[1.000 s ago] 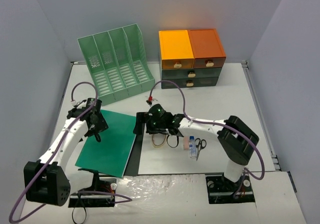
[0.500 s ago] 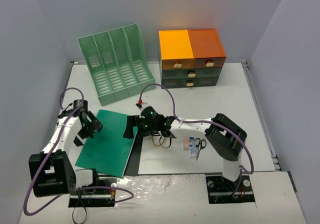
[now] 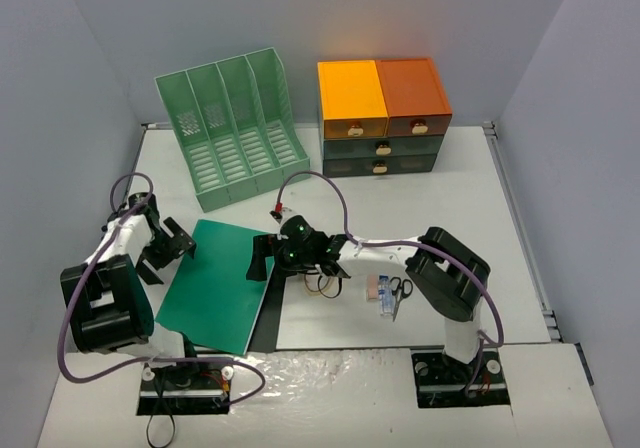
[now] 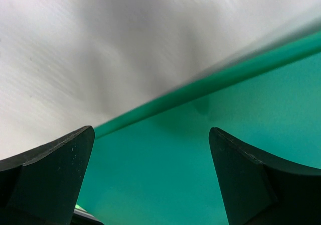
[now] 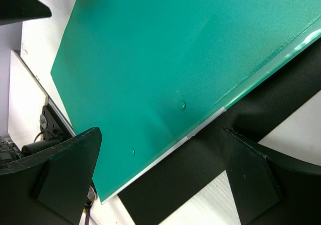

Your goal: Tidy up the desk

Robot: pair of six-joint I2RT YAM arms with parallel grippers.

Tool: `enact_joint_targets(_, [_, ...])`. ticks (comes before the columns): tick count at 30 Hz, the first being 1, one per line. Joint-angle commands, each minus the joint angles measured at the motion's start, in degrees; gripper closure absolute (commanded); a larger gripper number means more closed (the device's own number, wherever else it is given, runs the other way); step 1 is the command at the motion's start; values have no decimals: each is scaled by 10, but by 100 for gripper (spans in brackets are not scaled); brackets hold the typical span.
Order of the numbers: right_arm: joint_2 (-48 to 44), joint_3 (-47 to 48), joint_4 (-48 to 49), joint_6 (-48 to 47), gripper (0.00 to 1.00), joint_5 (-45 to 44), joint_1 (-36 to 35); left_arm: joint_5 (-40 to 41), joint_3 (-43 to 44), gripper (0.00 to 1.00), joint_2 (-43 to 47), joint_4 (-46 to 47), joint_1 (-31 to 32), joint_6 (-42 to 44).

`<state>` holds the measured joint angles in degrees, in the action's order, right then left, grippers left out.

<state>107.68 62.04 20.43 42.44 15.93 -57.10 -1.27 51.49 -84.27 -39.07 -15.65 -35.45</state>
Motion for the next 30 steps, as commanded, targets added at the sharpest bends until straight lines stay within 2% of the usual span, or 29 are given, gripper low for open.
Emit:
enact_joint_targets(1, [-4,24,29,1,0,7,-4,-29,35,3,-22,21,-22,19])
enact_joint_targets(20, [34,31,61,9,0,36,-3,-112,11,3,-130,65,-32,26])
enact_joint_targets(25, [62,13,124,43,0,54,1,-112,8,3,-137,62,-32,28])
enact_joint_targets(30, [90,-41,264,127,0,64,3,-110,5,3,-146,59,-28,28])
